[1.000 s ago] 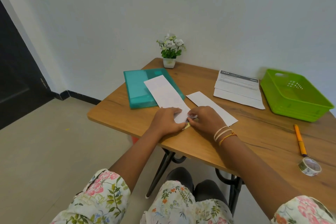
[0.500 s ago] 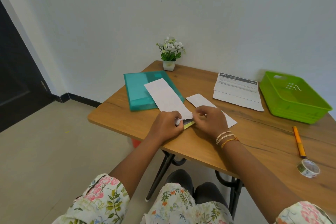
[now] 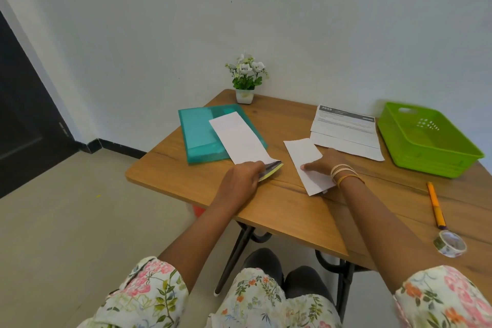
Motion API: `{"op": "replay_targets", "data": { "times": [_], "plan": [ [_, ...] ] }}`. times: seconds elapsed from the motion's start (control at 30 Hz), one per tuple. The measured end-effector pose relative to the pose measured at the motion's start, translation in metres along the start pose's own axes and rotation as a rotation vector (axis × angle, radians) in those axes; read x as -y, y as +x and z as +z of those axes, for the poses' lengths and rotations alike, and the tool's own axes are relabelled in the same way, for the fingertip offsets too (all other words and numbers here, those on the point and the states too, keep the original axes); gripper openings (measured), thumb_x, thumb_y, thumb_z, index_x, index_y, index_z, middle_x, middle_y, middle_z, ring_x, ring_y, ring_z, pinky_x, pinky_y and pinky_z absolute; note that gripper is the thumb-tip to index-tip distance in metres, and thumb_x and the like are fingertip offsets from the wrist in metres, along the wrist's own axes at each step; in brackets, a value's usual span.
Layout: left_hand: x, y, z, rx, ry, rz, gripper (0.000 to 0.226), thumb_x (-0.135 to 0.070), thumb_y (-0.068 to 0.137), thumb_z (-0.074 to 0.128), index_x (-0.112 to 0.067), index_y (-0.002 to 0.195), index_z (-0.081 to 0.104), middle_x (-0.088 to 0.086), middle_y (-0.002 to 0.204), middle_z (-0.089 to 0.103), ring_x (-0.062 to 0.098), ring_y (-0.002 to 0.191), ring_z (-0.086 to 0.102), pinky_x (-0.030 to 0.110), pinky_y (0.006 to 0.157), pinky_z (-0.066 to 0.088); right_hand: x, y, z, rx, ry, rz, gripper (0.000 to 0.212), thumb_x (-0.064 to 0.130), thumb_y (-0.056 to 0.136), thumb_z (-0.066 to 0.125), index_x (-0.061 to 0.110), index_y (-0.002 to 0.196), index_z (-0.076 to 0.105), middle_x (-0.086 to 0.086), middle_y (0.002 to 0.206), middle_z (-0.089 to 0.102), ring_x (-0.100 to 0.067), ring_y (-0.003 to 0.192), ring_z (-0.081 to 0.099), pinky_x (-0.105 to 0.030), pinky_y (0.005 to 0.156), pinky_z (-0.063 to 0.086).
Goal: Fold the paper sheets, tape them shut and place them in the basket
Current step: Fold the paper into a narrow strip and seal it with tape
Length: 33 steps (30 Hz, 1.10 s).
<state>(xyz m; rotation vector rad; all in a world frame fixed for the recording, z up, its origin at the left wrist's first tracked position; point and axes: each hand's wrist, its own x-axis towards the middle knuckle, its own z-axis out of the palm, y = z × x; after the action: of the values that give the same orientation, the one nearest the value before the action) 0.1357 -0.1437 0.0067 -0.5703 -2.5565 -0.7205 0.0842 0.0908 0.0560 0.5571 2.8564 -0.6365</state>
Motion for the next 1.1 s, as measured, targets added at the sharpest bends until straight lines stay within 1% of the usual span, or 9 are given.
{"op": "replay_targets", "data": {
  "times": [0.1,0.2,0.3,0.43,0.6,0.73,0.83,0.93,1.1],
  "plan": [
    [0.002,0.002,0.003,0.006,0.021,0.024,0.019,-0.012,0.092,0.057,-0.013,0.100,0.074,0.009,0.102,0.070,0.024,0.088,0.064,0.036,0.070,0.054,0.002,-0.011,-0.003,0.002,0.073,-0.060,0.044,0.040,0.074,0.076,0.013,0.095,0.050,-0.013,0.115,0.063,-0.024,0.086,0.055,-0.031,0.069,0.042],
    [0.005,0.003,0.009,0.039,0.085,-0.002,0.020,-0.011,0.090,0.057,-0.014,0.102,0.073,0.008,0.107,0.067,0.024,0.089,0.062,0.034,0.068,0.053,-0.001,-0.027,-0.003,-0.002,0.256,-0.136,0.034,0.027,0.082,0.071,0.008,0.106,0.056,-0.014,0.113,0.063,-0.022,0.083,0.056,-0.030,0.068,0.043],
    [0.005,0.004,0.010,0.040,0.107,-0.032,0.022,-0.009,0.090,0.056,-0.016,0.103,0.072,0.007,0.107,0.065,0.025,0.087,0.061,0.033,0.066,0.051,-0.004,-0.053,-0.012,0.022,0.412,-0.225,0.040,0.022,0.083,0.069,0.011,0.119,0.055,-0.011,0.111,0.062,-0.021,0.080,0.059,-0.029,0.066,0.048],
    [0.005,0.004,0.011,0.030,0.104,-0.052,0.024,-0.006,0.088,0.055,-0.016,0.101,0.072,0.007,0.102,0.066,0.026,0.083,0.061,0.034,0.064,0.051,-0.007,-0.079,-0.028,0.213,0.422,-0.260,0.062,0.023,0.082,0.072,0.023,0.137,0.043,-0.003,0.109,0.058,-0.026,0.092,0.061,-0.037,0.082,0.054],
    [0.005,0.006,0.012,0.033,0.095,-0.081,0.025,-0.011,0.094,0.051,-0.017,0.106,0.071,0.006,0.102,0.067,0.023,0.087,0.060,0.036,0.069,0.051,-0.002,-0.093,-0.030,0.225,0.280,-0.270,0.072,0.030,0.081,0.073,0.030,0.144,0.037,-0.006,0.131,0.049,-0.014,0.081,0.057,-0.021,0.059,0.043],
    [0.005,0.006,0.011,0.020,0.086,-0.079,0.027,-0.022,0.099,0.048,-0.019,0.115,0.069,0.006,0.105,0.068,0.021,0.090,0.061,0.038,0.073,0.052,0.001,-0.097,-0.022,0.212,0.208,-0.287,0.074,0.032,0.080,0.073,0.027,0.145,0.036,-0.007,0.137,0.046,-0.020,0.095,0.055,-0.027,0.080,0.046],
    [0.003,0.006,0.010,0.010,0.074,-0.075,0.028,-0.025,0.100,0.046,-0.017,0.116,0.068,0.008,0.105,0.068,0.022,0.090,0.061,0.037,0.074,0.052,0.002,-0.098,-0.016,0.225,0.185,-0.285,0.074,0.030,0.080,0.074,0.022,0.143,0.036,-0.004,0.122,0.054,-0.022,0.100,0.057,-0.031,0.088,0.048],
    [0.003,0.006,0.010,0.019,0.092,-0.091,0.028,-0.019,0.099,0.045,-0.012,0.113,0.067,0.010,0.103,0.068,0.023,0.089,0.061,0.036,0.072,0.051,0.002,-0.099,-0.014,0.244,0.165,-0.303,0.066,0.029,0.079,0.073,0.023,0.137,0.041,0.009,0.087,0.054,-0.010,0.077,0.057,-0.022,0.063,0.047],
    [0.004,0.006,0.010,0.005,0.075,-0.077,0.029,-0.018,0.098,0.046,-0.016,0.119,0.066,0.010,0.105,0.069,0.023,0.091,0.062,0.036,0.073,0.053,0.008,-0.098,-0.007,0.277,0.178,-0.263,0.069,0.030,0.080,0.073,0.021,0.140,0.038,0.001,0.098,0.055,-0.011,0.077,0.057,-0.022,0.064,0.047]
  ]
}}
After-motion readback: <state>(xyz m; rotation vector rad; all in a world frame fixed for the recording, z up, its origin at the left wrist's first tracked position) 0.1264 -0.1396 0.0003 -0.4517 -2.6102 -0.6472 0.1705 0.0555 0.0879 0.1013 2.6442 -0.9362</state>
